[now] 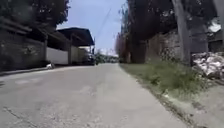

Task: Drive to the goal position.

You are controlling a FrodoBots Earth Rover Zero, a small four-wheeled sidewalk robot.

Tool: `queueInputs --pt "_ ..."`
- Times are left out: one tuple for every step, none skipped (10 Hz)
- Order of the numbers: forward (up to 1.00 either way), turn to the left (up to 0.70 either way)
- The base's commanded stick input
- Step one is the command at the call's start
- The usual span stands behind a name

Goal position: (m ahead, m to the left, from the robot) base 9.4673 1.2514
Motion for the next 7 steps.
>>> queueInputs --pt "1.00 0.00" --pt "1.00 0.00" --pt "1.00 0.00" --pt "1.00 0.00" --pt "1.00 0.00" --pt "1.00 0.00" --pt "1.00 0.00"
